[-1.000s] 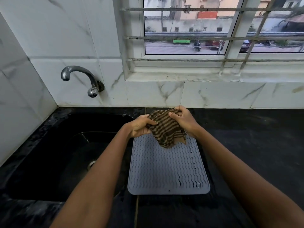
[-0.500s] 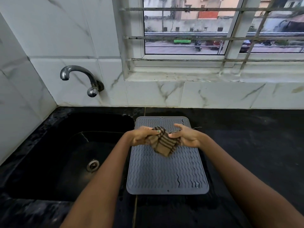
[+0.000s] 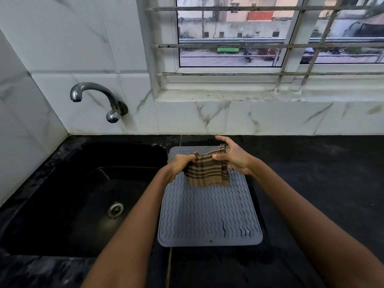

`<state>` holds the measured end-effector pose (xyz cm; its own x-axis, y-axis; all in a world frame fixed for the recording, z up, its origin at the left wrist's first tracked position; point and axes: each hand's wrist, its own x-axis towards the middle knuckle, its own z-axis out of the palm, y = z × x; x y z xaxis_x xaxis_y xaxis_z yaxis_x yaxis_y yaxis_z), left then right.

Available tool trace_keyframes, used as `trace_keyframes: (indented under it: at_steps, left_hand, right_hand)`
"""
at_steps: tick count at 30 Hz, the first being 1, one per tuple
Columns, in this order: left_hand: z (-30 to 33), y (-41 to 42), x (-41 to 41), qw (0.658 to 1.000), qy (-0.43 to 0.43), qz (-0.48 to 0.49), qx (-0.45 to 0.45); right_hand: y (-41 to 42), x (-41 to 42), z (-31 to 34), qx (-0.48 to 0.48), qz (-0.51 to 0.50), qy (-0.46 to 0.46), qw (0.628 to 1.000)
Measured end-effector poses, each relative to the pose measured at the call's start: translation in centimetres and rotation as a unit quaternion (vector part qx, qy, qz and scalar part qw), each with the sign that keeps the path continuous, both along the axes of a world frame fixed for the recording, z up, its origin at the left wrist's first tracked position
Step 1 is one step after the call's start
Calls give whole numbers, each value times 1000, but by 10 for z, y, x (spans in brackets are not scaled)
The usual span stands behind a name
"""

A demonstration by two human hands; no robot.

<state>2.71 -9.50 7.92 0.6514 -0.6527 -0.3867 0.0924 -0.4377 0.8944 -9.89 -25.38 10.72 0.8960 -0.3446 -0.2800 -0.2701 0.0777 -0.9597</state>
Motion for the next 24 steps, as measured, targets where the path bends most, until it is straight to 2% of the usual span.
trace_keyframes:
  at_steps: [3, 9, 12, 14, 16, 20, 22, 23, 24]
  left_hand:
    - [-6, -5, 2, 996, 29, 81, -20]
    - [-5, -8, 7, 992, 52, 64, -100]
    - [1, -4, 14, 996, 9, -22, -89]
    - [4, -2, 16, 991, -32, -109, -63]
    - [5, -2, 18, 981, -107, -160, -17]
    - [3, -7, 20, 952, -259, -151, 64]
    - [1, -5, 27, 920, -344, -134, 134]
    - [0, -3, 31, 922, -337, -133, 139]
    - [-1, -1, 35, 942, -286, -134, 113]
  right_hand:
    - [0, 3, 1, -22, -33, -4, 999]
    - [-6, 7, 6, -52, -132, 3, 990]
    - [-8, 3, 8, -67, -108, 3, 992]
    - [-12, 0, 8, -83, -49, 2, 995]
    - [-12, -3, 7, -119, 27, 17, 992]
    - [-5, 1, -2, -275, 137, 87, 948]
    - [-5, 1, -10, -282, 138, 85, 946]
    - [-8, 1, -12, -260, 125, 80, 954]
    - [-11, 0, -14, -223, 107, 76, 966]
